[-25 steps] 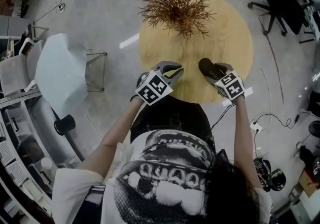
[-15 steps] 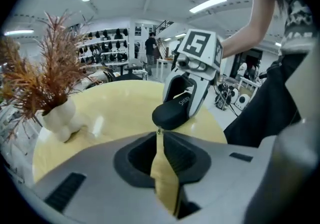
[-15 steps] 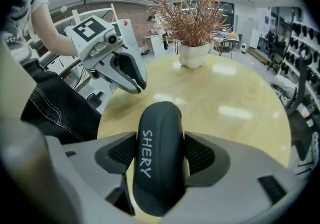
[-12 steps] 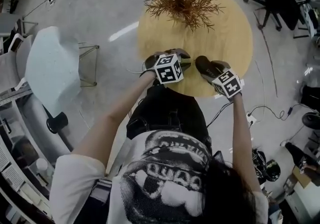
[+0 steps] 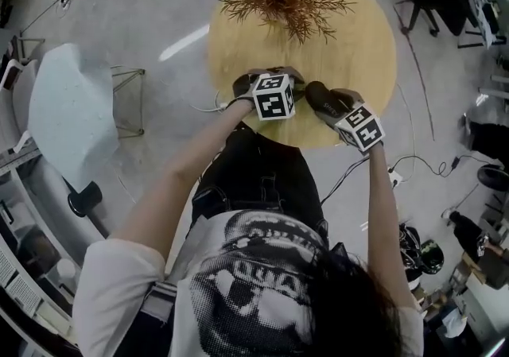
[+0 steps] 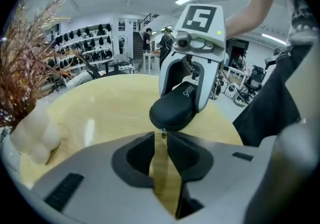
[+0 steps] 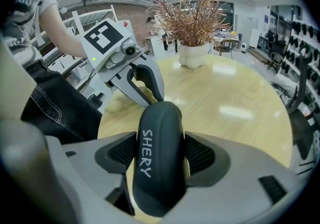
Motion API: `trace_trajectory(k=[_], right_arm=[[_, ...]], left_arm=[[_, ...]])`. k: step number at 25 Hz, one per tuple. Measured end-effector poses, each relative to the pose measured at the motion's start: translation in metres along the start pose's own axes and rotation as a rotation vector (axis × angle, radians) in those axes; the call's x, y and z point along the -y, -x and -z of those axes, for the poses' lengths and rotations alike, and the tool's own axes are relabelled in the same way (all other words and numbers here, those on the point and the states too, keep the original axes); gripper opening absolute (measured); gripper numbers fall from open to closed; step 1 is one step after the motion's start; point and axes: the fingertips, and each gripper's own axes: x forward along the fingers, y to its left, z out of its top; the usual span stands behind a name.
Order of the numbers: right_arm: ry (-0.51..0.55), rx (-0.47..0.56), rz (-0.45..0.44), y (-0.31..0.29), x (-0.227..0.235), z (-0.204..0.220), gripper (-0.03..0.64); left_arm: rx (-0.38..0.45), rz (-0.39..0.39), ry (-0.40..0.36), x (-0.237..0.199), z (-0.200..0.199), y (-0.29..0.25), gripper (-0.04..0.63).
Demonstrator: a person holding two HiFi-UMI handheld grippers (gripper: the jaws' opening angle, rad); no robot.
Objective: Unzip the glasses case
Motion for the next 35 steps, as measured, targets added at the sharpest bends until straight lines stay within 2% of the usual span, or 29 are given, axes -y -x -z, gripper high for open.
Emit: trace_trajectory(k=[3, 6, 8, 11, 15, 18, 22, 26, 29, 35], right_arm=[[0.001, 0.0, 0.0, 0.001, 0.0, 0.001, 0.304], [0.002, -0.004, -0.007, 0.0, 0.0, 0.001, 0.304], [0.002, -0.006, -0.012, 0.0, 0.0, 0.001, 0.304], [0.008, -0.006, -0.015, 0.001, 0.0, 0.001, 0.308], [0.012, -0.031, -0.046, 0.002, 0.0, 0.003, 0.318], [0.058, -0.063, -0.066, 0.003, 0.001, -0.001, 0.319], [0.064, -0.065, -0.121, 0.008, 0.002, -0.012, 0.287], [0.085, -0.114, -0.156, 0.002, 0.0, -0.011, 0.297], [0.054, -0.12, -0.161, -0.001, 0.001, -0.01, 0.296], [-0.044, -0.049, -0.143, 0.001, 0.004, -0.01, 0.288]], left_arm=[[-0.01, 0.023, -0.034, 0.0, -0.001, -0.004, 0.078], [-0.049, 0.049, -0.126, 0.0, 0.0, -0.009, 0.077], [-0.079, 0.08, -0.192, 0.001, 0.001, -0.012, 0.046], [-0.095, 0.113, -0.235, 0.005, -0.002, -0.012, 0.032], [-0.081, 0.111, -0.219, 0.007, -0.002, -0.011, 0.03], [-0.079, 0.099, -0.226, 0.006, -0.003, -0.011, 0.028], [-0.07, 0.089, -0.215, 0.005, -0.003, -0.011, 0.026], [-0.08, 0.081, -0.214, 0.006, -0.002, -0.011, 0.025], [-0.08, 0.056, -0.182, 0.006, -0.002, -0.012, 0.019], [-0.069, 0.029, -0.124, 0.009, -0.001, -0.008, 0.014]])
